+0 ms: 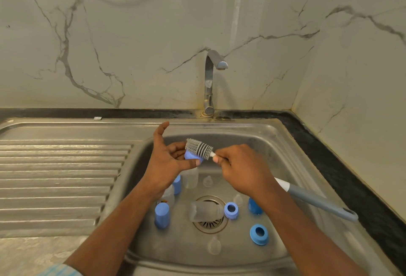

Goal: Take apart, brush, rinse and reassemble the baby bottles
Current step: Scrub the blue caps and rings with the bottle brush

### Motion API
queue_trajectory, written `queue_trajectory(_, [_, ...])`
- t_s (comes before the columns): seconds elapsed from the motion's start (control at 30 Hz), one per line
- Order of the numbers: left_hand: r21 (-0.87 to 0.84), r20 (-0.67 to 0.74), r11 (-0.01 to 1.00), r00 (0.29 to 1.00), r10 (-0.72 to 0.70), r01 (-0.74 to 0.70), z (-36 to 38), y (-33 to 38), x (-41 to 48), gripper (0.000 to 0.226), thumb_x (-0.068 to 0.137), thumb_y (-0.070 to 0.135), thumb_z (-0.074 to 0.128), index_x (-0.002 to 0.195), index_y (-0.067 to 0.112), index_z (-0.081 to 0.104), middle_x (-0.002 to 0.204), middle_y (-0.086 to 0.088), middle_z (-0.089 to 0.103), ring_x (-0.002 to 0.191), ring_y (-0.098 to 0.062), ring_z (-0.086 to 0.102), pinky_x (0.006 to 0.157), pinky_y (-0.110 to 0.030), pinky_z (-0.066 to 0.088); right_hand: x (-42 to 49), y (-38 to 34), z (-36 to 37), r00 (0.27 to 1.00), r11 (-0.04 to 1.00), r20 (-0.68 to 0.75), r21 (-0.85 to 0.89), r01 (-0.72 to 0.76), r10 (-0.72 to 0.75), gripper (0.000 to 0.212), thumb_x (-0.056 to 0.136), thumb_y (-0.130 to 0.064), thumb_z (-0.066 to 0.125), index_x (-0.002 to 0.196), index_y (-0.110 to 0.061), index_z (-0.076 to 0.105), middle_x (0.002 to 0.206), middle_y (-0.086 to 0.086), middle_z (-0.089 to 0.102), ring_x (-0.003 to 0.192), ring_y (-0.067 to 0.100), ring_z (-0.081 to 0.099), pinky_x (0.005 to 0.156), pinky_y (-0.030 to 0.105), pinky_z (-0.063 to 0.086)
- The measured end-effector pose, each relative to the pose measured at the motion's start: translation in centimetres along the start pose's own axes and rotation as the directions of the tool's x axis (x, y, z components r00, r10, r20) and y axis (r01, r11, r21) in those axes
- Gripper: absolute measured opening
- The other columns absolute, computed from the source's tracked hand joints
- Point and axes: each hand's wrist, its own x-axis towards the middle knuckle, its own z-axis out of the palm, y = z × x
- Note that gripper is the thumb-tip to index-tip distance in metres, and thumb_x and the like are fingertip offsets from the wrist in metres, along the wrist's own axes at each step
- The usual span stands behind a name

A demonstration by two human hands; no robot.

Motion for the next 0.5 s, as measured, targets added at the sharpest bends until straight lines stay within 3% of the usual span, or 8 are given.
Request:
queue_trajectory(0.13, [-0.051,0.027,0.997,0.998,-0.057,0.058,1.1,-0.2,-0.3,0.105,0.067,-0.017,0.079,0.14,0.038,0.028,0.097,-0.008,0.076,0.092,-0.019,0.074,0.081,-0.027,0.06,0.5,0.7,0.2,0.995,0.997,-0.07,0.006,-0.071,0.072,0.037,0.101,-0.032,0.046,0.065,-0.026,0.044,0.059,-0.005,0.047,0.057,0.012,0.044,0.05,0.029,0.027])
queue_trajectory(0.23, [-0.145,-0.034,0.986,0.995,-0.091,0.085,0.7,-0.1,0.1,0.104,0.066,-0.016,0.079,0.143,0.032,0.028,0.102,-0.014,0.074,0.092,-0.02,0.074,0.075,-0.025,0.059,0.4,0.7,0.0,0.999,0.999,-0.038,0.033,-0.011,0.012,0.036,0.101,-0.032,0.046,0.066,-0.027,0.046,0.059,-0.005,0.048,0.057,0.012,0.044,0.051,0.029,0.029])
queue_trajectory(0.37, [-0.188,-0.032,0.978,0.994,-0.1,0.092,0.6,0.0,0.1,0.103,0.063,-0.007,0.081,0.143,0.03,0.029,0.103,-0.012,0.075,0.095,-0.022,0.074,0.078,-0.028,0.059,0.3,1.3,-0.5,0.999,0.987,-0.014,0.157,0.034,-0.033,0.032,0.1,-0.029,0.051,0.07,-0.02,0.057,0.054,-0.003,0.047,0.053,0.012,0.04,0.054,0.033,0.032])
queue_trajectory(0.5, [-0.216,-0.047,0.971,0.992,-0.118,0.105,0.6,-0.2,0.1,0.104,0.052,0.005,0.083,0.14,0.029,0.033,0.105,-0.013,0.074,0.099,-0.025,0.073,0.091,-0.038,0.055,0.2,1.8,-0.6,0.998,0.975,0.012,0.215,0.052,-0.056,0.026,0.099,-0.029,0.052,0.085,-0.015,0.069,0.056,0.001,0.051,0.052,0.01,0.039,0.053,0.031,0.032])
